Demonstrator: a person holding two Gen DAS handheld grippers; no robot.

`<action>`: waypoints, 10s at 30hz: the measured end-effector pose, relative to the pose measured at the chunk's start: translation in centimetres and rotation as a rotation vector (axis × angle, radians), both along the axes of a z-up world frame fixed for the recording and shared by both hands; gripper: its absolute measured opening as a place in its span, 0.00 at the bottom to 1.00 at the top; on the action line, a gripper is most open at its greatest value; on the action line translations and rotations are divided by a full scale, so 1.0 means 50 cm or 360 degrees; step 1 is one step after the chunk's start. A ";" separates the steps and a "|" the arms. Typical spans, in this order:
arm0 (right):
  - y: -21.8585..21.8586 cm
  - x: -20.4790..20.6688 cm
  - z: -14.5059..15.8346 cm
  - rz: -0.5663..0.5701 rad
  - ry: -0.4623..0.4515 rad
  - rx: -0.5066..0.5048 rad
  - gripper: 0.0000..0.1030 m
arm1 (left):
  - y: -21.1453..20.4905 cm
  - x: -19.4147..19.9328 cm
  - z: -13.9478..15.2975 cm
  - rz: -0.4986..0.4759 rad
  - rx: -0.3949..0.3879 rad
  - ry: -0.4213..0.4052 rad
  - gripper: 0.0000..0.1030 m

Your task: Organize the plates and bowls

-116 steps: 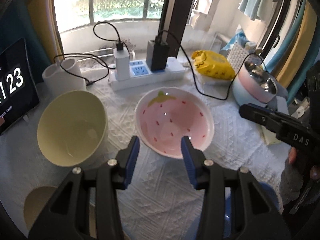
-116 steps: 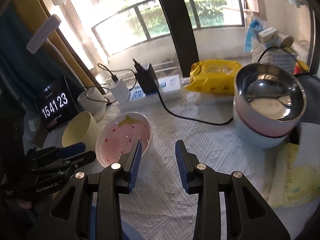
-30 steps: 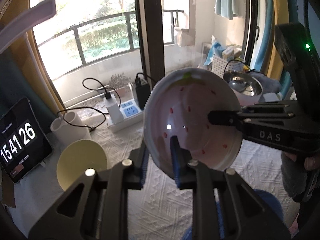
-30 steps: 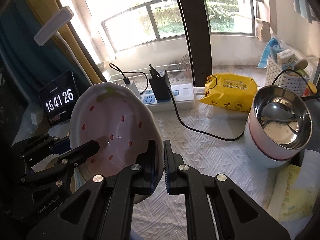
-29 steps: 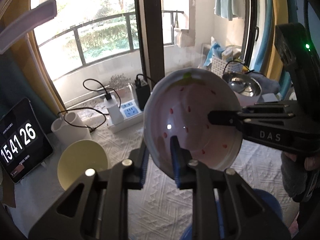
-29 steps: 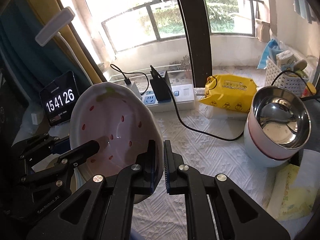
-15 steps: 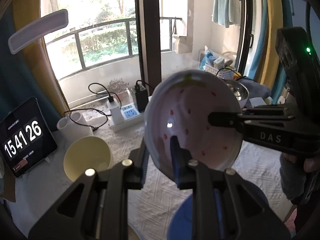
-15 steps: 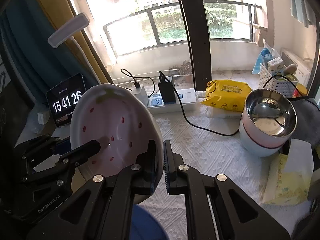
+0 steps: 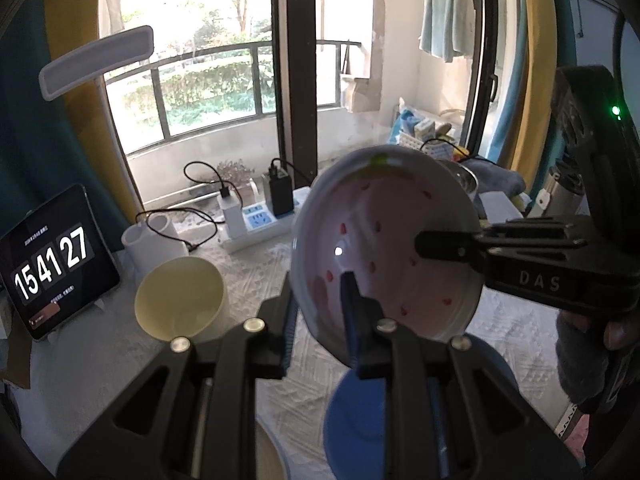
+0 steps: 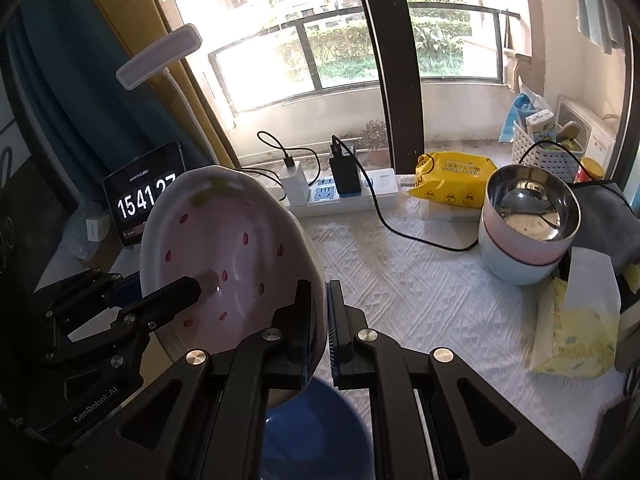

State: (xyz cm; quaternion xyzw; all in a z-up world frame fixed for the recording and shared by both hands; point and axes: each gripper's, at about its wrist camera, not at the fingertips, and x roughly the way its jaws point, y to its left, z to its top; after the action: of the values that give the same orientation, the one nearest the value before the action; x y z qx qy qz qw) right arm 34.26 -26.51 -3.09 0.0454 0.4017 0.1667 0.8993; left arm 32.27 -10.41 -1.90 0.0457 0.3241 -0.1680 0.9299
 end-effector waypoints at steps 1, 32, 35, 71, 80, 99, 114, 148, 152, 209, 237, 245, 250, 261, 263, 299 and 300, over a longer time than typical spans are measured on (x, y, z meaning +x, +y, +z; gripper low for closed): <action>0.000 -0.006 -0.001 -0.0003 0.0002 0.0001 0.08 | 0.000 -0.004 0.000 -0.0003 0.0000 0.0001 0.21; -0.013 -0.129 -0.054 -0.0069 0.0157 0.0015 0.08 | -0.015 -0.114 -0.051 -0.0085 -0.0026 0.0121 0.21; -0.008 -0.140 -0.063 -0.0065 0.0183 0.0002 0.08 | -0.015 -0.123 -0.062 -0.0079 -0.0021 0.0136 0.21; 0.016 -0.187 -0.140 -0.0080 0.0345 -0.0213 0.11 | -0.048 -0.159 -0.155 -0.0100 0.0176 0.0251 0.21; 0.028 -0.182 -0.140 -0.0087 0.0304 -0.0336 0.11 | -0.038 -0.158 -0.142 -0.0080 0.0165 0.0231 0.23; 0.021 -0.186 -0.099 -0.0128 0.0123 -0.0365 0.18 | -0.004 -0.143 -0.132 -0.0032 0.0110 0.0219 0.23; 0.080 -0.158 -0.065 -0.0073 0.0075 -0.0331 0.24 | 0.081 -0.120 -0.098 0.0106 -0.0031 0.0172 0.26; 0.267 -0.052 -0.052 0.0078 0.0104 -0.0325 0.24 | 0.291 -0.048 -0.090 0.0302 -0.0184 0.0155 0.37; 0.288 -0.037 -0.048 0.0081 0.0104 -0.0324 0.24 | 0.312 -0.033 -0.087 0.0319 -0.0203 0.0156 0.37; 0.380 0.283 -0.236 -0.0148 0.0598 -0.0300 0.23 | 0.364 0.255 -0.235 0.0453 -0.0269 0.0572 0.37; 0.388 0.244 -0.189 -0.0086 0.0413 -0.0290 0.09 | 0.372 0.234 -0.209 0.0430 -0.0296 0.0467 0.23; 0.383 0.217 -0.149 -0.0088 0.0350 -0.0239 0.09 | 0.373 0.196 -0.169 0.0438 -0.0279 0.0372 0.18; 0.375 0.199 -0.122 -0.0096 0.0302 -0.0215 0.09 | 0.367 0.171 -0.142 0.0439 -0.0275 0.0323 0.16; 0.356 0.132 -0.062 -0.0107 0.0191 -0.0165 0.09 | 0.344 0.112 -0.083 0.0423 -0.0284 0.0220 0.15; 0.351 0.122 -0.052 -0.0107 0.0175 -0.0158 0.09 | 0.340 0.101 -0.074 0.0420 -0.0283 0.0203 0.15; 0.199 -0.040 0.006 -0.0193 0.0113 -0.0058 0.09 | 0.203 -0.033 -0.010 0.0260 -0.0279 0.0136 0.15; 0.194 -0.044 0.005 -0.0198 0.0114 -0.0058 0.09 | 0.197 -0.036 -0.011 0.0252 -0.0279 0.0139 0.15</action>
State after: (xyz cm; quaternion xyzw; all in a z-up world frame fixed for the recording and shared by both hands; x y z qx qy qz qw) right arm 32.04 -16.79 -2.84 0.0597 0.4330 0.1014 0.8937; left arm 30.45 -0.55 -2.46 -0.0688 0.3508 -0.1234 0.9257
